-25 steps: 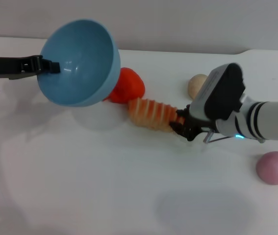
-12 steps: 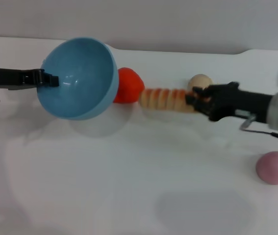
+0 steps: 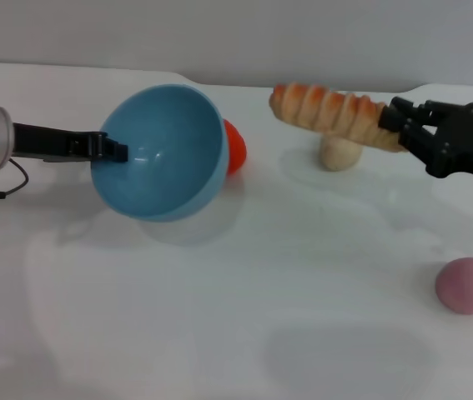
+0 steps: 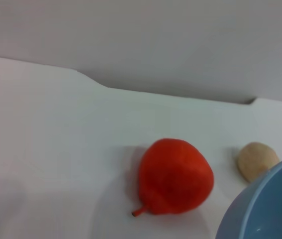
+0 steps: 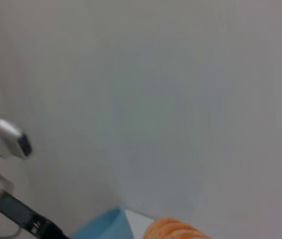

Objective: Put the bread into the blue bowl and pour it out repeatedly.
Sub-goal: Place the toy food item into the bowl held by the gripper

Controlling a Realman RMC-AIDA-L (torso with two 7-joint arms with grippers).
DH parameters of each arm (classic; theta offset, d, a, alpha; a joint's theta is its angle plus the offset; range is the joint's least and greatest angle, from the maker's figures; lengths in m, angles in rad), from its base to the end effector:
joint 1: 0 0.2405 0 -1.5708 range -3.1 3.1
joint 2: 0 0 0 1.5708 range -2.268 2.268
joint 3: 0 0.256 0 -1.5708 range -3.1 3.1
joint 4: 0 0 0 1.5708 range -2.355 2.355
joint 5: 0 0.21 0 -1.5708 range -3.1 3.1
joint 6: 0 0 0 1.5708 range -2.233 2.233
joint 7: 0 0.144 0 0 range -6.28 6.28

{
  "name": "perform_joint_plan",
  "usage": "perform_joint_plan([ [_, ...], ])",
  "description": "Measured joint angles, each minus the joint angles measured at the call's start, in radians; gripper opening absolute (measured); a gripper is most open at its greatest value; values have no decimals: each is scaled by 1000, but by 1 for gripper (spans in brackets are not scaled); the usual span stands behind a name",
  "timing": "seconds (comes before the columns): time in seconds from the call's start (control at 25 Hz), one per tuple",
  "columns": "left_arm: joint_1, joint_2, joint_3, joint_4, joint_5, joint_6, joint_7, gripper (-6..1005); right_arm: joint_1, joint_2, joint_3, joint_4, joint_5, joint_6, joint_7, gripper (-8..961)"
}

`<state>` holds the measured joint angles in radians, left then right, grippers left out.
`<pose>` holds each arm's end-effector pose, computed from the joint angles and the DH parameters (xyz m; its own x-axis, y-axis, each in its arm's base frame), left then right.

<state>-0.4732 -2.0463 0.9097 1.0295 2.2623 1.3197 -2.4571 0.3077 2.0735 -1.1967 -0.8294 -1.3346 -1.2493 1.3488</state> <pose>-0.2805 0.3639 0.0450 0.3658 0.8375 0.4059 0.9270 -0.2889 -0.2392 0.2428 0.3332 0.0043 0.6823 -0.2074 -0.7010 -0.5347 -0.7955 -0.2850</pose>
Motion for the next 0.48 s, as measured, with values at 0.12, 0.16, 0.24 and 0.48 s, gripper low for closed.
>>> perform_joint_plan([
  [0.12,-5,0,43,0,0,-1,-5,12,0,-1,16,-1,38,-60,-25,147],
  [0.16,-8,0,60,-1,0,-1,-5,12,1,-1,20,-2,43,-73,-27,143],
  [0.24,-15,0,85,-4,0,-2,-6,13,4,-1,26,-9,47,-97,-28,137],
  [0.48,-77,-6,185,-75,1,-5,-29,13,27,0,24,-7,81,-157,-52,116],
])
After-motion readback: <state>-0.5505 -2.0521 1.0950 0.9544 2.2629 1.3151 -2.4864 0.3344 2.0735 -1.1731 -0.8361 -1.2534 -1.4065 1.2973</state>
